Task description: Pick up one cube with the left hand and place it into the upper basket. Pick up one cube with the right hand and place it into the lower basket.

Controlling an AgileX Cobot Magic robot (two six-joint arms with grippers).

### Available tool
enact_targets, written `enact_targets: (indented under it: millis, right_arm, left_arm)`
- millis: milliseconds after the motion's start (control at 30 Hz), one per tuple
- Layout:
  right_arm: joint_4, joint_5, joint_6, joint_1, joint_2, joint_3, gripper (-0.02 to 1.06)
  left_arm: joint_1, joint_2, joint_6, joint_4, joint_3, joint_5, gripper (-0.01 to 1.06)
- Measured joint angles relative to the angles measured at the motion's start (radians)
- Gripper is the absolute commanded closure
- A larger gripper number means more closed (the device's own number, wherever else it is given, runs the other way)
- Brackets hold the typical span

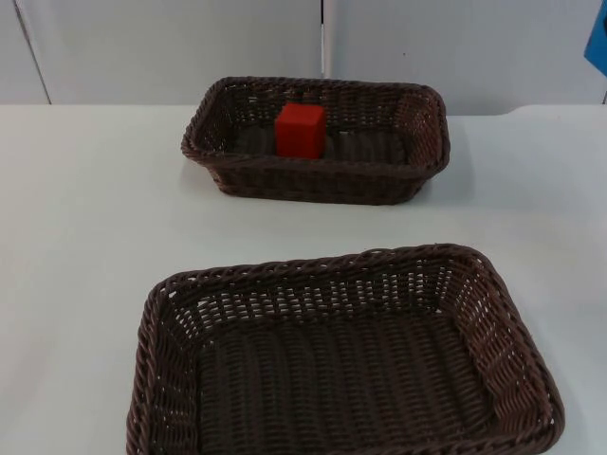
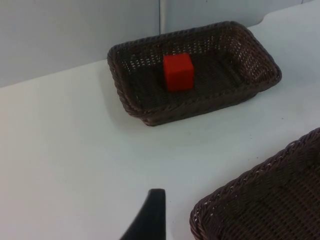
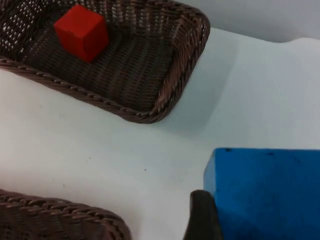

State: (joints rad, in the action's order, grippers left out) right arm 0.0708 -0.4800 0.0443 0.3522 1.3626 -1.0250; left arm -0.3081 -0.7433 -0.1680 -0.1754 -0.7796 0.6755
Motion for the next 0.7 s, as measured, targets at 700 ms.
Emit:
enact_targets:
  millis: [700]
  right_arm:
    - [0.000,-0.088,-0.002,0.294,-0.002,0.000,1.05]
  left_arm:
    - [0.000,0.000,0.000,0.000,0.000,0.001,0.16]
